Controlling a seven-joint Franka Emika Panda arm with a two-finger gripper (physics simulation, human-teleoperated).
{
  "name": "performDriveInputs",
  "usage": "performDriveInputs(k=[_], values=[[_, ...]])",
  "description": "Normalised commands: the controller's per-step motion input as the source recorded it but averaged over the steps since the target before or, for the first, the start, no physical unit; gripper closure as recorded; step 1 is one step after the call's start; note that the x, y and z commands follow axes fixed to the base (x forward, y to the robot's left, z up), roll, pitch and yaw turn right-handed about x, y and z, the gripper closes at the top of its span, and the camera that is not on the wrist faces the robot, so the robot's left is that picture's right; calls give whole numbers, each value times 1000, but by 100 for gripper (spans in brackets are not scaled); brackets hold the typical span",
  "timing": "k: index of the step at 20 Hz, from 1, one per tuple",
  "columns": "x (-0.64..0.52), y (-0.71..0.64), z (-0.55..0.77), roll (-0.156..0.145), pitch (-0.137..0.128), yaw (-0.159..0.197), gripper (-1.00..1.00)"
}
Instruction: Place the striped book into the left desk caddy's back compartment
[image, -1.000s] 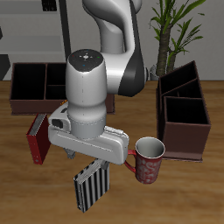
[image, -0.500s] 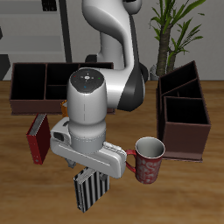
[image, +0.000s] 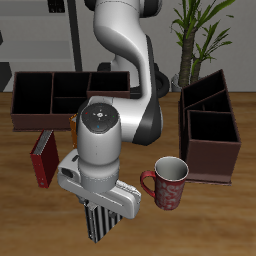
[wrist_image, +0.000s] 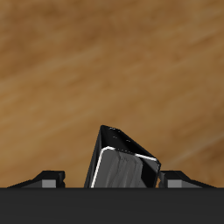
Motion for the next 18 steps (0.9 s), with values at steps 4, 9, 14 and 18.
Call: performDriveInputs(k=[4, 9, 14, 18], values=[[-38, -119, -31, -7, 9, 4, 100], [-123, -178, 219, -40, -8, -10, 100], [-254, -188, 561, -81, -21, 34, 100], [-349, -103, 672, -69, -43, 81, 100]])
